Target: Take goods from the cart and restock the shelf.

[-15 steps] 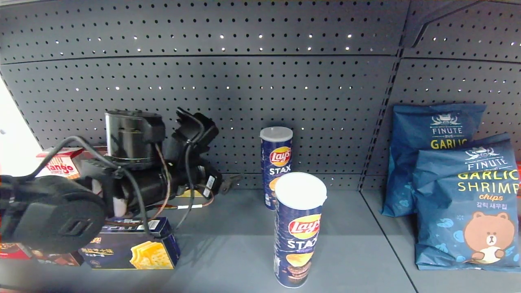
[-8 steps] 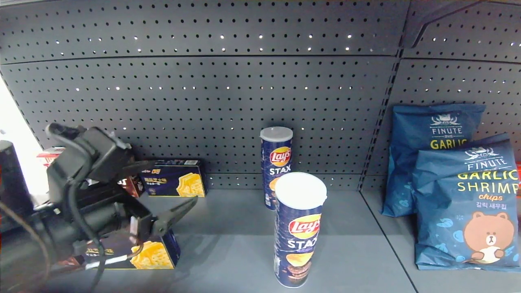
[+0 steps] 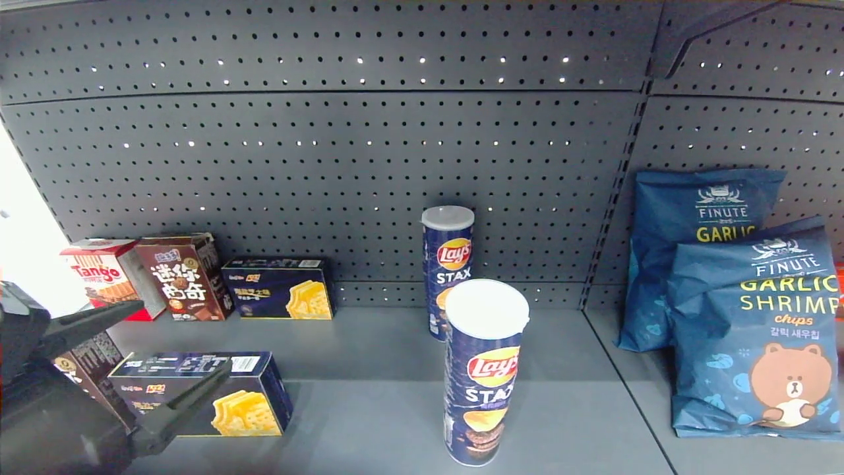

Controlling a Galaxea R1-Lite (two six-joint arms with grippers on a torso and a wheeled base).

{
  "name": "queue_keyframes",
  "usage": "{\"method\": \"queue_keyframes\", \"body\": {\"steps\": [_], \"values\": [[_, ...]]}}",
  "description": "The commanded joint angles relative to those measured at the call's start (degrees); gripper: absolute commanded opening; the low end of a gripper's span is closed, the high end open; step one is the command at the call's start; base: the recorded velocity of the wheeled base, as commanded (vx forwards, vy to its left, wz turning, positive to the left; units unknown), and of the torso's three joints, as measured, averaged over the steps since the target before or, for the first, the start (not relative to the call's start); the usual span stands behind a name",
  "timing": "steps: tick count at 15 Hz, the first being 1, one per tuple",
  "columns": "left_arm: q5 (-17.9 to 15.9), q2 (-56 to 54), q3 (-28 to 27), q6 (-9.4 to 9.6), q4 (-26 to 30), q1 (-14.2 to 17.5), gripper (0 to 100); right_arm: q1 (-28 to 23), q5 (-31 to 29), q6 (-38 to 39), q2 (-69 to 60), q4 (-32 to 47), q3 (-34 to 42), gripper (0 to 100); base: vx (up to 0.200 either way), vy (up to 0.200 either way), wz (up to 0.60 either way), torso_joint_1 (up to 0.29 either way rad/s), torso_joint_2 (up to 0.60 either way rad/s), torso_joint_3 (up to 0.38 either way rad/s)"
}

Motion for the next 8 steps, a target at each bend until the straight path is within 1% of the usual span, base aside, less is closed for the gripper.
{"method": "queue_keyframes", "body": {"steps": [1,2,4,5,6,7,8], "values": [[0.25,-3.91,0.43,-0.01,0.06,0.09,100,-0.11,-0.38,-0.08,0.00,-0.11,-0.01,100,0.000,0.000,0.00,0.000,0.00,0.000],[0.78,-5.58,0.07,-0.01,1.73,0.17,100,-4.59,-0.64,-0.25,-2.02,-0.20,-0.01,100,0.000,0.000,0.00,0.000,0.00,0.000],[2.54,-10.94,-1.07,0.08,9.81,0.17,100,-5.73,-3.46,3.09,-3.34,-0.20,-0.10,100,0.000,0.000,0.00,0.000,0.00,0.000],[3.50,-13.75,-1.51,0.61,14.03,0.17,100,-5.99,-5.57,5.90,-3.51,-0.20,-0.10,100,0.000,0.000,0.00,0.000,0.00,0.000],[4.47,-16.65,-1.77,1.40,17.72,0.17,100,-6.17,-6.27,6.60,-3.07,-0.11,-0.19,100,0.000,0.000,0.00,0.000,0.00,0.000],[4.56,-17.36,-1.86,1.40,18.51,0.17,100,-6.17,-6.18,6.60,-3.07,-0.11,-0.19,100,0.000,0.000,0.00,0.000,0.00,0.000],[4.91,-20.26,-3.97,1.57,23.52,0.26,100,-6.26,-5.04,0.98,-2.54,-0.38,-0.10,100,0.000,0.000,0.00,0.000,0.00,0.000]]}}
